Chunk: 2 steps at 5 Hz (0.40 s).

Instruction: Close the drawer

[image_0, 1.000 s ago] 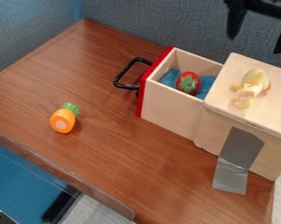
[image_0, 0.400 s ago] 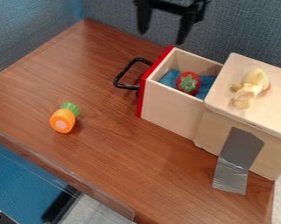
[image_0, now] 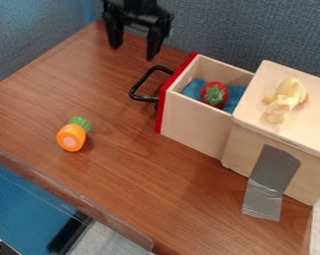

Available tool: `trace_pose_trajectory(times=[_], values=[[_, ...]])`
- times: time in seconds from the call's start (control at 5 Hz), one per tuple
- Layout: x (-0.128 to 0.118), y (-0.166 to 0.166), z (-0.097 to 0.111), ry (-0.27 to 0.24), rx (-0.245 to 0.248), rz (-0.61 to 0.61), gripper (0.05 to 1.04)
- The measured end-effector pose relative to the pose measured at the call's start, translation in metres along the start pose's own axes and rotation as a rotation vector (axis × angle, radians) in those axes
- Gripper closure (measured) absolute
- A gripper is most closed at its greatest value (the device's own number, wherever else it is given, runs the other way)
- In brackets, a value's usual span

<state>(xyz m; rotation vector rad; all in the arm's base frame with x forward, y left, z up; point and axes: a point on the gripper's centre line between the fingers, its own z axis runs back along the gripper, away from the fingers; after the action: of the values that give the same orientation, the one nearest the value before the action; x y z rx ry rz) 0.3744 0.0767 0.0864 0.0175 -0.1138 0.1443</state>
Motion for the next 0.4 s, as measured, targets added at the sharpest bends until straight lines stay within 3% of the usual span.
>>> trace_pose_trajectory(times=[0.2, 0.4], values=[[0.004, 0.008, -0.031, -0.017, 0.030, -0.008, 0.083], [0.007, 0.012, -0.058, 0.008, 0.053, 0.025, 0.083]])
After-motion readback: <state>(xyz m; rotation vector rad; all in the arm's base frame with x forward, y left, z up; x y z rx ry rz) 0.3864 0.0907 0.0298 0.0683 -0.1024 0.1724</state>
